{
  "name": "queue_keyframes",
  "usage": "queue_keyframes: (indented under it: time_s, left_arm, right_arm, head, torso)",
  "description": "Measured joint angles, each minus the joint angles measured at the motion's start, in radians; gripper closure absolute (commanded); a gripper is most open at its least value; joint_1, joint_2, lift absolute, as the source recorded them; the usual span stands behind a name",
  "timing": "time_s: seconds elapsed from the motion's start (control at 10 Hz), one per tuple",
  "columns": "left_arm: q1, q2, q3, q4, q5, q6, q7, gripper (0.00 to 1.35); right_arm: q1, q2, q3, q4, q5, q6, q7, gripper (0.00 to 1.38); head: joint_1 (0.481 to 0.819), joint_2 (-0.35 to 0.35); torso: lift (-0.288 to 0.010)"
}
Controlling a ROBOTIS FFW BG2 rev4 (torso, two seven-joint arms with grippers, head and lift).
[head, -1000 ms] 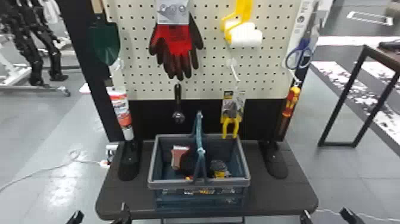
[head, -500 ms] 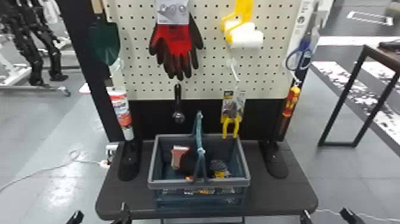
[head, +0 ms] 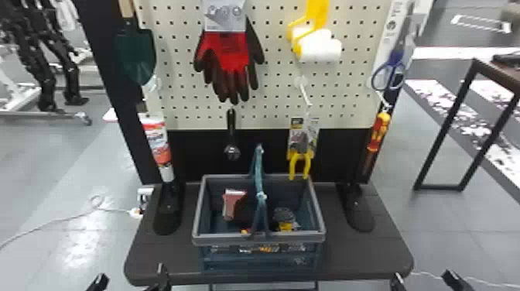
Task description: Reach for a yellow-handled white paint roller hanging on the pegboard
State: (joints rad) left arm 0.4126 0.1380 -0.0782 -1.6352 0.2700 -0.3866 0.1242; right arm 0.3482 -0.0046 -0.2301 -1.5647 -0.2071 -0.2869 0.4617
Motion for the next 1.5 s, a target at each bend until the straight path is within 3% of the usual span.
queue_keyframes:
  time_s: [1.5]
  left_arm:
    - [0.000, 0.000, 0.000, 0.000, 0.000, 0.000, 0.000, 0.00]
  right_arm:
    - [0.000, 0.000, 0.000, 0.000, 0.000, 0.000, 0.000, 0.00]
  head:
    - [0.549, 0.000]
  torso:
    - [-0.100]
